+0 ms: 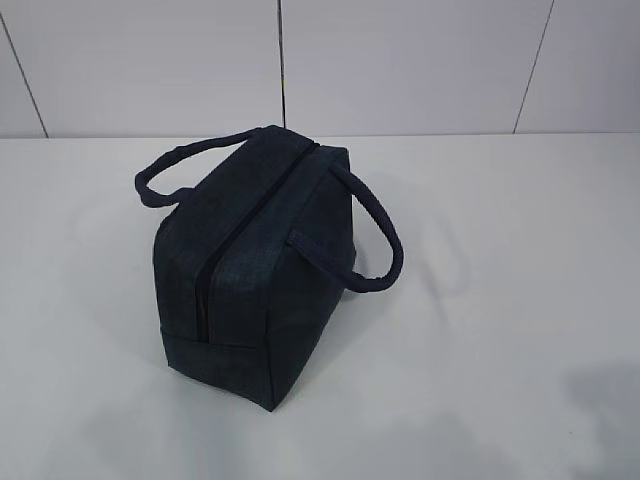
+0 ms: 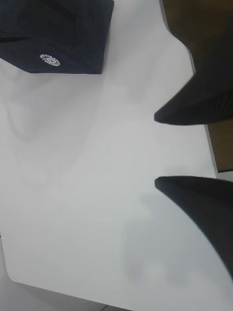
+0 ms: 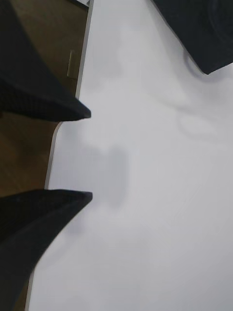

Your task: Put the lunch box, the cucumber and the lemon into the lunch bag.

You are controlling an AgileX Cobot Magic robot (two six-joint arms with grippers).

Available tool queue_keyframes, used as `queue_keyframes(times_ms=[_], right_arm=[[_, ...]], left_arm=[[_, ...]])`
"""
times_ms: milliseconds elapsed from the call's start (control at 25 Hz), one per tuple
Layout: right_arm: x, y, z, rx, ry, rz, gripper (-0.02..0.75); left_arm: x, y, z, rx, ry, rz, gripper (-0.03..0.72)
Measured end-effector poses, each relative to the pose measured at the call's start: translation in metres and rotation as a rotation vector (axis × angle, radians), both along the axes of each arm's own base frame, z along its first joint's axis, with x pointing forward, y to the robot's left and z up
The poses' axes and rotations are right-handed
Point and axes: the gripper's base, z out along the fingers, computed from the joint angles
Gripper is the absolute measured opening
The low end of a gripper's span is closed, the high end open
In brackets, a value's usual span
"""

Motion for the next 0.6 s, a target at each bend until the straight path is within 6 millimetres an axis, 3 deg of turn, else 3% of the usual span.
queue_keyframes(times_ms=[600], right_arm=[[0.0, 0.0, 0.0, 0.0, 0.0, 0.0, 0.347]], left_arm=[[0.0, 0.0, 0.0, 0.0, 0.0, 0.0, 0.239]])
